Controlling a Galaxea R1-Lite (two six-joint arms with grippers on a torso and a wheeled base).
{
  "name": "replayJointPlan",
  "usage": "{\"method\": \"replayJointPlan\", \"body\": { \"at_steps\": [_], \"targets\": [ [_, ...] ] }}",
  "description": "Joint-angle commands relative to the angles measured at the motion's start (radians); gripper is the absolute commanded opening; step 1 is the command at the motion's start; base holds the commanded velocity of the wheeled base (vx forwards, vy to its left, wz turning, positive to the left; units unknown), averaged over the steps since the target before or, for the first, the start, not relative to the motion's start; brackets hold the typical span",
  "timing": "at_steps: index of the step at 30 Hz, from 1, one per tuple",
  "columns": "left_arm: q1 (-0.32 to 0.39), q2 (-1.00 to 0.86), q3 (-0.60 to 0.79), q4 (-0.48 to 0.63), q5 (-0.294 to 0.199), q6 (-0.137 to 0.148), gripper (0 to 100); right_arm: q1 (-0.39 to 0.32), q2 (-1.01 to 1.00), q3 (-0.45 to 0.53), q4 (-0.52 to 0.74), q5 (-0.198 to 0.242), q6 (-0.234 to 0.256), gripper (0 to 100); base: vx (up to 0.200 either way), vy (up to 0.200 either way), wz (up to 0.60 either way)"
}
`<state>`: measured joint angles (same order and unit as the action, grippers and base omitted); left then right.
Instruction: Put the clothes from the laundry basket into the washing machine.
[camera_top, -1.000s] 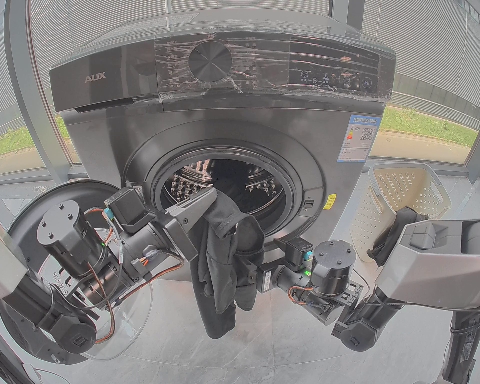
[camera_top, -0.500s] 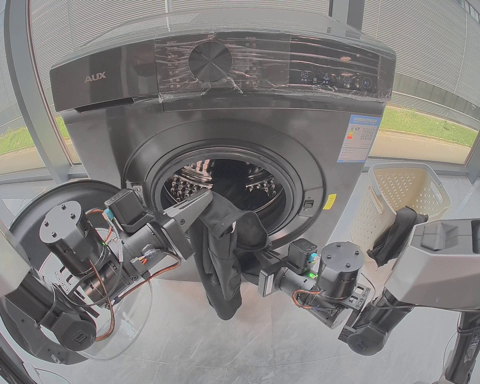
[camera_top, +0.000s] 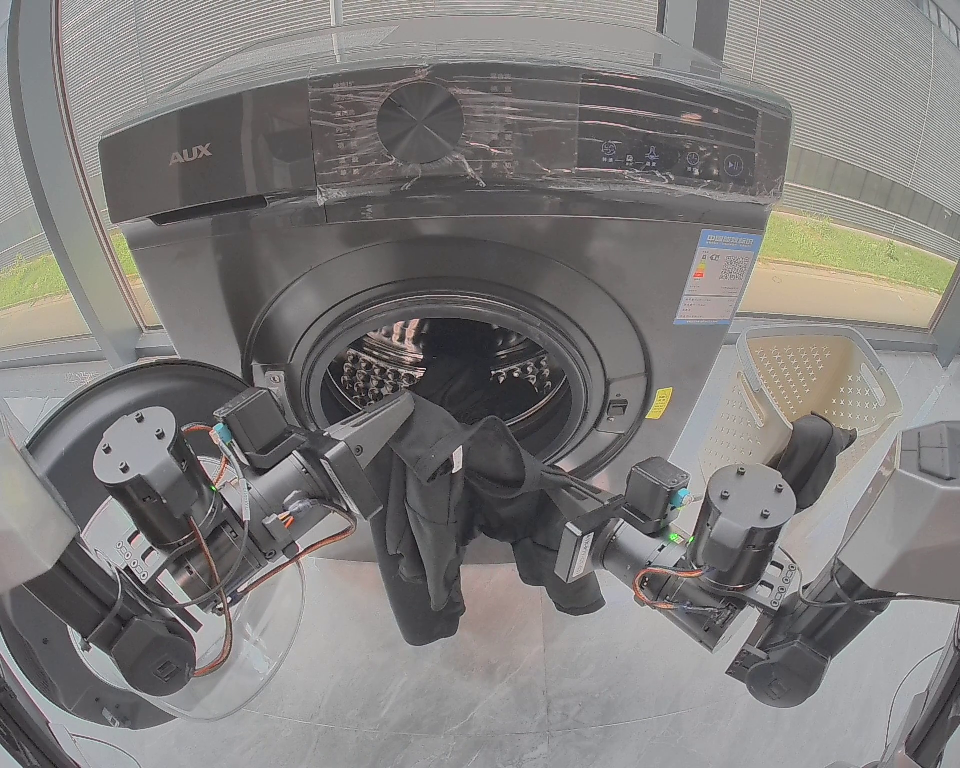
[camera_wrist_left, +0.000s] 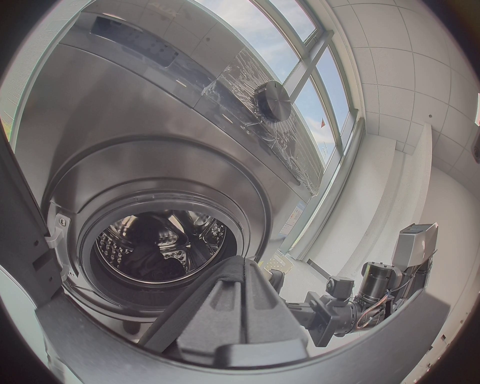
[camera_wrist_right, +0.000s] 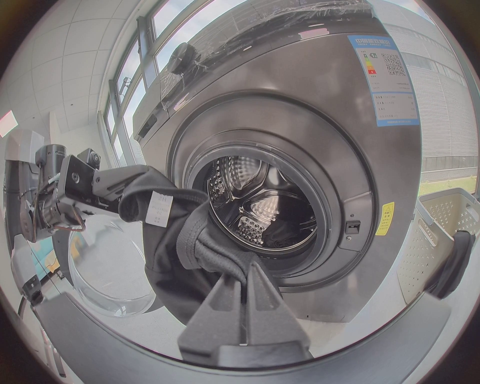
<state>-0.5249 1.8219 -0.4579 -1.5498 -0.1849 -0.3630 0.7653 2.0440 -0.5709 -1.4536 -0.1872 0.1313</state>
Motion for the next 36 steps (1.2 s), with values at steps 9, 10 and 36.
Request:
{"method": "replayJointPlan", "body": {
  "at_steps": [9,10,36],
  "targets": [
    [-0.001,0.008,0.025,0.0,0.001,0.002,100,0.0,-0.03,0.003,-0.002,0.0,0.001,0,0.0,0.0,0.0],
    [-0.001,0.01,0.027,0.0,0.001,0.002,100,0.0,-0.035,0.003,-0.002,0.0,0.001,0,0.0,0.0,0.0],
    [-0.021,0.197,0.22,-0.001,-0.03,0.194,100,0.009,-0.113,-0.087,0.015,-0.018,-0.016,0,0.0,0.0,0.0]
  ]
}}
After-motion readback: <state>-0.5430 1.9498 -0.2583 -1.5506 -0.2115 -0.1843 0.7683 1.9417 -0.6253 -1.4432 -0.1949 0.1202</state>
